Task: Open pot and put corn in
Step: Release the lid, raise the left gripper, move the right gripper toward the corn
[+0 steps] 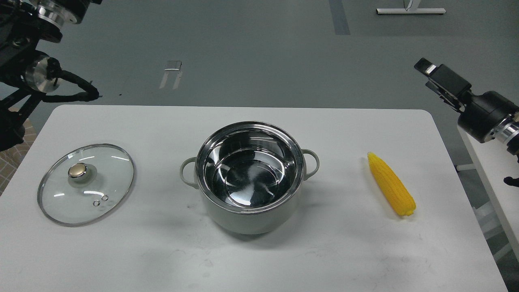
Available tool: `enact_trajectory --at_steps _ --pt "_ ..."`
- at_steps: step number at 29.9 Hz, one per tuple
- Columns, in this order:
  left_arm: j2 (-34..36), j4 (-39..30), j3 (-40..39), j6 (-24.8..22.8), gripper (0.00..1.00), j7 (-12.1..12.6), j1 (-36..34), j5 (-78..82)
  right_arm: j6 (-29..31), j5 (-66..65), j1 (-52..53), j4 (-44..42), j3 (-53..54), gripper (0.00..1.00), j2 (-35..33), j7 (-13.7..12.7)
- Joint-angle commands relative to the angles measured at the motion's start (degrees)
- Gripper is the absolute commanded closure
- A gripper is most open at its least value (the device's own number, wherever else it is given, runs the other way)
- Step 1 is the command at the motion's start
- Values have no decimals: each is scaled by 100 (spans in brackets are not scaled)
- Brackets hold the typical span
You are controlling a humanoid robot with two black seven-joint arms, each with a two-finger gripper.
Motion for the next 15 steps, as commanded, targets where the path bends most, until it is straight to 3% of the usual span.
enact_trajectory --at_steps 1,5,9,15 --pt "-14 69 -268 -748 5 0 384 -59 -4 -1015 -297 133 -156 0 -25 1" --pt "-136 60 -233 -934 3 0 675 12 -232 -1966 -342 -130 -368 0 1 1" --pt "-251 51 -260 -961 2 627 886 -14 -663 -2380 -351 -429 -964 0 159 -78" --pt "-312 43 -295 -952 2 743 974 -32 -699 -2725 -360 -824 -1194 0 572 -219"
